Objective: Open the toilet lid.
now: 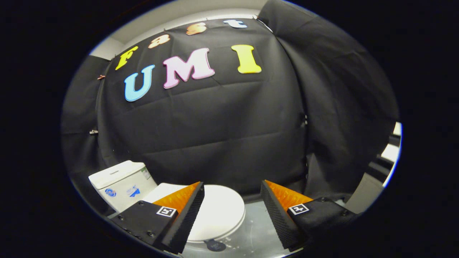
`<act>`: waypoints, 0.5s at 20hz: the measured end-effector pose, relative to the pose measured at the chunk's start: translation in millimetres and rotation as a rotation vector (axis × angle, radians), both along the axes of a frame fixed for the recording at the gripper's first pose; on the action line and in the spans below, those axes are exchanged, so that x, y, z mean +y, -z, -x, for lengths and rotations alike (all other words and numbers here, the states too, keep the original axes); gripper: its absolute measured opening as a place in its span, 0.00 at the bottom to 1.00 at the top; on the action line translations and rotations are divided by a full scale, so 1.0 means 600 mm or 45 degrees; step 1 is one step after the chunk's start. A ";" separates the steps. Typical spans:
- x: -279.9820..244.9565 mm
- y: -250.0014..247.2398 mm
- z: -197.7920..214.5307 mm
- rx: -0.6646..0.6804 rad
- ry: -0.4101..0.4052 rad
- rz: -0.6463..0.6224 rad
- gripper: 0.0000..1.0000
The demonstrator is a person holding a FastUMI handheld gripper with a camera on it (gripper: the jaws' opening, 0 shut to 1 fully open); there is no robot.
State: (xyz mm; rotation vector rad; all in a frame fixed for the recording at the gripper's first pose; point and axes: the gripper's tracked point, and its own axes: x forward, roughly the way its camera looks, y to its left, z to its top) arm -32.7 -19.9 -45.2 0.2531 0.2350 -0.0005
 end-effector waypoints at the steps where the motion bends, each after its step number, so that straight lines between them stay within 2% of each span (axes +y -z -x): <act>1: 0.003 0.028 0.011 0.050 0.000 -0.031 0.98; 7: 0.060 0.196 0.083 0.349 -0.086 -0.173 0.97; 10: 0.074 0.243 0.094 0.449 -0.071 -0.273 0.97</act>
